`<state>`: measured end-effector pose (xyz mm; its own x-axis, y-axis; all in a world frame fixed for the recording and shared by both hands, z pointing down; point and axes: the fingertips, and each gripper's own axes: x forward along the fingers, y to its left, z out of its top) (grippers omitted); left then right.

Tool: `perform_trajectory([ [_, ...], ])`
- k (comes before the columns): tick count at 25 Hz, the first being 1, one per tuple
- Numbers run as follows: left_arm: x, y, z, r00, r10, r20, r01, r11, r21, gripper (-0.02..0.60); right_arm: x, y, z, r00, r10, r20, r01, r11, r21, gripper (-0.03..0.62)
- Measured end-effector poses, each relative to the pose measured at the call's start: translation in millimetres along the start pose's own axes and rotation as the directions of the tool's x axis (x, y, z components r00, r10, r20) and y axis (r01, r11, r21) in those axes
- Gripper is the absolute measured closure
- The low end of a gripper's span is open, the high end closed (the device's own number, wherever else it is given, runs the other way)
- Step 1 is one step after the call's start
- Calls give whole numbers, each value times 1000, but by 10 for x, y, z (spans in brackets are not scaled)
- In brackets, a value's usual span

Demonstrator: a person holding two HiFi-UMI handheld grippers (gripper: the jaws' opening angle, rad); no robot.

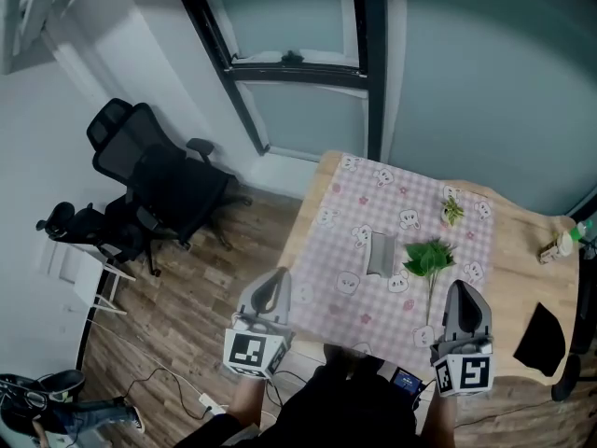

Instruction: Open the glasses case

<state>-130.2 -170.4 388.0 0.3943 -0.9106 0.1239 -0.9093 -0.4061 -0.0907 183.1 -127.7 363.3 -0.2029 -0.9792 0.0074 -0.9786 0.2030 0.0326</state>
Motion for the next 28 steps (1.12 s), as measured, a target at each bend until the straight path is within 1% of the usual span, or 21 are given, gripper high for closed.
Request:
perform_trajectory([
  [2, -30, -4, 52, 1000, 0, 20, 0, 1000, 0, 583, 9, 19, -35, 1000, 8, -15, -8, 1000, -9, 579],
  [5, -57, -63, 35, 1000, -7, 18, 7, 1000, 1, 583, 7, 56, -95, 999, 27, -39, -27, 999, -18, 579],
  [10, -38, -117, 23, 999, -32, 26, 33, 999, -15, 583, -11, 48, -46, 999, 30, -21, -30, 999, -12, 579],
  [15, -26, -112, 30, 999, -30, 25, 31, 999, -28, 583, -24, 38, -19, 999, 27, -19, -28, 1000, -12, 579],
  [20, 8, -115, -77, 999, -49, 11, 50, 996, -68, 583, -21, 66, -1, 999, 37, -11, -37, 999, -9, 579],
  [24, 33, -113, -97, 999, -53, 6, 53, 997, -59, 583, -12, 57, 6, 999, 39, -12, -39, 999, -11, 579],
  [28, 38, -76, -141, 999, -39, 3, 39, 997, -60, 583, -12, 58, -6, 998, 63, 13, -63, 998, 24, 579],
])
